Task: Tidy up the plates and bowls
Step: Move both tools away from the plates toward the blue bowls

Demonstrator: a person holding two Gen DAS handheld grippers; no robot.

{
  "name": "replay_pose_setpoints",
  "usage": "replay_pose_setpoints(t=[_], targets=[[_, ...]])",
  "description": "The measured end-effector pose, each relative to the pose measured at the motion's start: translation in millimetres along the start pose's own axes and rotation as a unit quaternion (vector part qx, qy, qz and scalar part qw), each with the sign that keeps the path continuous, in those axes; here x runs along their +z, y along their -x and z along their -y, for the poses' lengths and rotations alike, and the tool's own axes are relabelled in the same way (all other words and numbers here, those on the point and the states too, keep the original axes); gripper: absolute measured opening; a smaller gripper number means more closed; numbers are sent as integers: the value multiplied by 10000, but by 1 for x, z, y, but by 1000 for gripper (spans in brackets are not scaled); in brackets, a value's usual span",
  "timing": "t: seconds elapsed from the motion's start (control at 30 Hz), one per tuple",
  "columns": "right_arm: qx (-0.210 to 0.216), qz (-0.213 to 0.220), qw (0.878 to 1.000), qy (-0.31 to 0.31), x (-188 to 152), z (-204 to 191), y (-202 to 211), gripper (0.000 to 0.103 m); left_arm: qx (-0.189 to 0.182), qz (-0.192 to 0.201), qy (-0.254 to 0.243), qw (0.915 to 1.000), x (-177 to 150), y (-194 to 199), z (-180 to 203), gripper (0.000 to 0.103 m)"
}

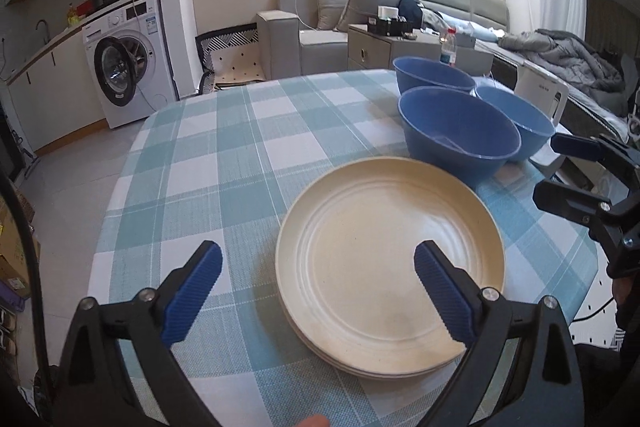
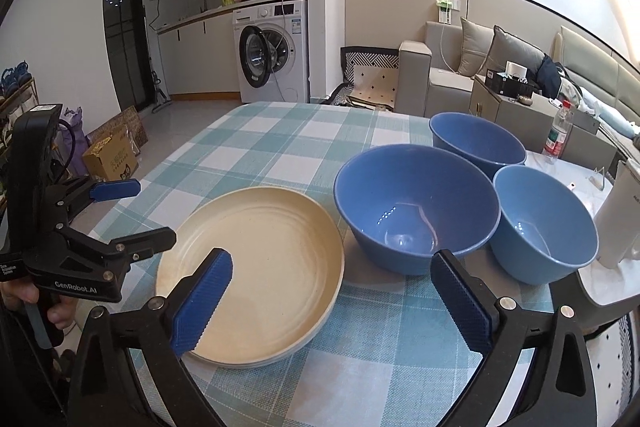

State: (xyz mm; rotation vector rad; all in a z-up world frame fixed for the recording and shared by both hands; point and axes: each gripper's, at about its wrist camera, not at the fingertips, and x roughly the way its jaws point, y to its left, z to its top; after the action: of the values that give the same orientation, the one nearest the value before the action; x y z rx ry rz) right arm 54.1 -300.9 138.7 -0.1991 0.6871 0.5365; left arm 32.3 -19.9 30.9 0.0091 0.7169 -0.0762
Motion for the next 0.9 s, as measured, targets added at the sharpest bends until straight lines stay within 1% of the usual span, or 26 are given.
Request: replay_pose_setpoints(t=[0.23, 0.47, 0.73, 0.9], targets=[[27, 108, 9999, 111, 10, 7, 7, 102, 12, 122, 112, 9999, 12, -3, 0, 98], [-76, 176, 9998, 110, 18, 21, 14, 102, -220, 158, 274, 9993, 28, -10, 4, 98], [-239, 292, 9993, -50, 26, 48, 23, 102, -245, 198, 80, 9995, 46, -13, 25, 98], [-302, 282, 9990, -159, 28, 68, 25, 102, -264, 213, 19, 9994, 58, -17, 35, 98]])
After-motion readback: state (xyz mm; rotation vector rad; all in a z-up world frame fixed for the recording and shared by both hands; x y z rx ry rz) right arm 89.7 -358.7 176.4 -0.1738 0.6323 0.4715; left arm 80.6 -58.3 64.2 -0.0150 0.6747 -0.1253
